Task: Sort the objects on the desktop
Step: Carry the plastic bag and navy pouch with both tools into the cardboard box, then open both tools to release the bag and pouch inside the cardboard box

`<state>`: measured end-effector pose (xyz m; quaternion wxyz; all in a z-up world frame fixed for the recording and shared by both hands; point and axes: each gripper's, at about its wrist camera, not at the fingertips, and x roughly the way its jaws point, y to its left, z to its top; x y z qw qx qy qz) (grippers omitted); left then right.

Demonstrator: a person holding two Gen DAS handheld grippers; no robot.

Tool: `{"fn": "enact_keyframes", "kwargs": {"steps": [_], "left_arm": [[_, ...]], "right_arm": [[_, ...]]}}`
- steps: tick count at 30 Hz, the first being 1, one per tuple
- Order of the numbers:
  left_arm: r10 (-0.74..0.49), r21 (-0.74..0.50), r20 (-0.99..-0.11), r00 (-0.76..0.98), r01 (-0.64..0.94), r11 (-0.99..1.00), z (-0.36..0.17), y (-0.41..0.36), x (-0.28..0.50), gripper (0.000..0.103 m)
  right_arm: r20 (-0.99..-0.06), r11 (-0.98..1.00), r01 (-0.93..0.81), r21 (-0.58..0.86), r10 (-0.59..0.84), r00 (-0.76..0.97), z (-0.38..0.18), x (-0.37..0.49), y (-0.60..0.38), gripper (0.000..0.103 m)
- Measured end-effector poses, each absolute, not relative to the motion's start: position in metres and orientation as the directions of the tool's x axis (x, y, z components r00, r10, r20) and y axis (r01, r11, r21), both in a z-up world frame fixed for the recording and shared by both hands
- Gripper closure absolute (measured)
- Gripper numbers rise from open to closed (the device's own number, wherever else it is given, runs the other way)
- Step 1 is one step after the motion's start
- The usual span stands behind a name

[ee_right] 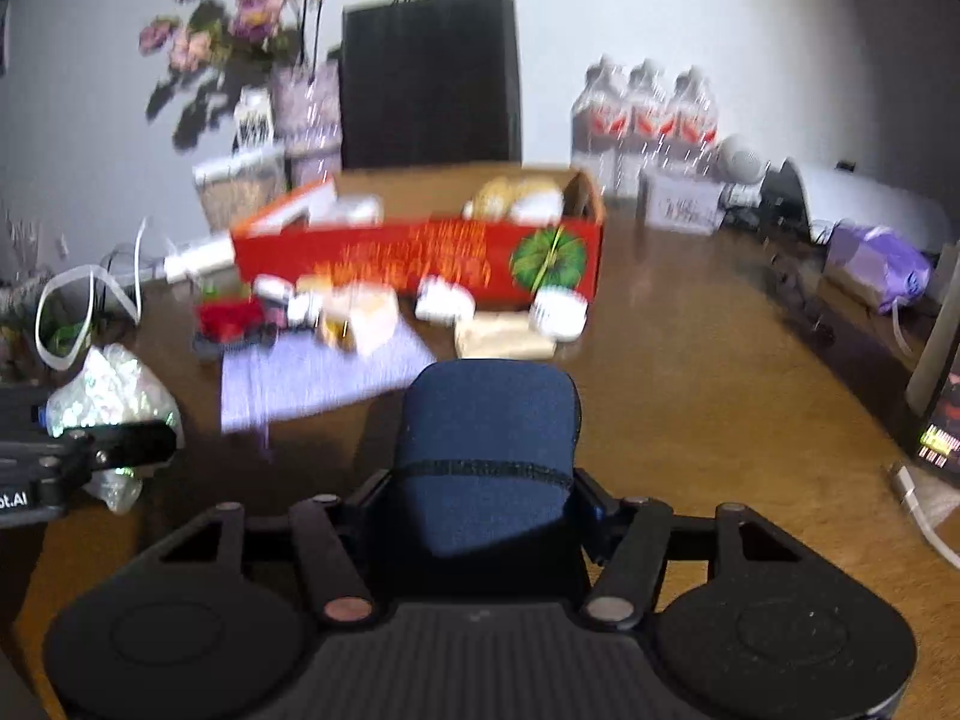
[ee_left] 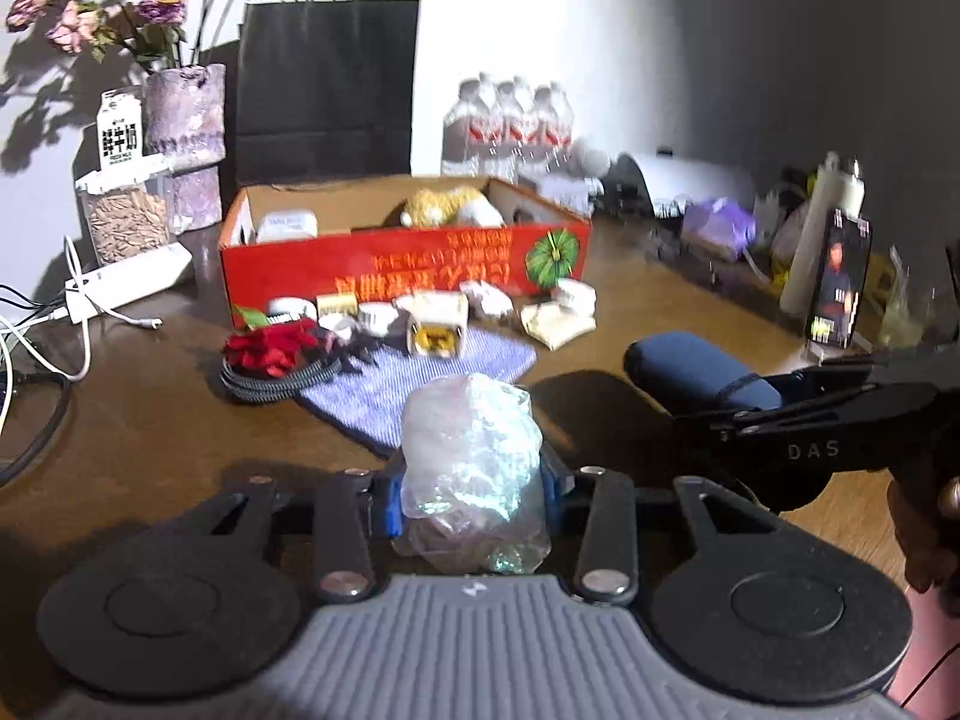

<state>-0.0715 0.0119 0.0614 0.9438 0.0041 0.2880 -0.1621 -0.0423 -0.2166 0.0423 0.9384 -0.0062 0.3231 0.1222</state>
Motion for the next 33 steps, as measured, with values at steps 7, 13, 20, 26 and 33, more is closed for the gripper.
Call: {"fn": "enact_keyframes", "kwargs": {"steps": [7, 13, 20, 26, 33], "left_arm": [[-0.289, -0.095, -0.477, 0.830, 0.278, 0.956, 0.115, 0.029, -0.006, 0.062], [-0.261, -0.080, -0.498, 0.827, 0.256, 0.963, 0.151, 0.021, 0.117, 0.062], [-0.138, -0.083, -0.748, 0.649, 0.115, 0.990, 0.102, 0.041, 0.241, 0.062], [-0.035, 0.058, -0.794, 0.606, 0.133, 0.989, 0.069, 0.036, 0.259, 0.054], [0.058, 0.196, -0.790, 0.610, 0.161, 0.967, 0.047, 0.009, 0.255, 0.037]], "right_arm": [[-0.504, 0.954, -0.291, 0.068, 0.285, 0.816, 0.103, 0.010, -0.219, 0.043], [-0.518, 0.941, -0.326, 0.097, 0.327, 0.791, 0.141, 0.137, -0.192, 0.043], [-0.741, 0.956, -0.247, 0.156, 0.279, 0.611, 0.086, 0.278, -0.139, 0.043], [-0.839, 0.980, -0.196, 0.044, 0.143, 0.525, 0.038, 0.311, -0.107, 0.042], [-0.857, 0.974, -0.222, -0.047, 0.074, 0.510, 0.033, 0.308, -0.102, 0.038]]}}
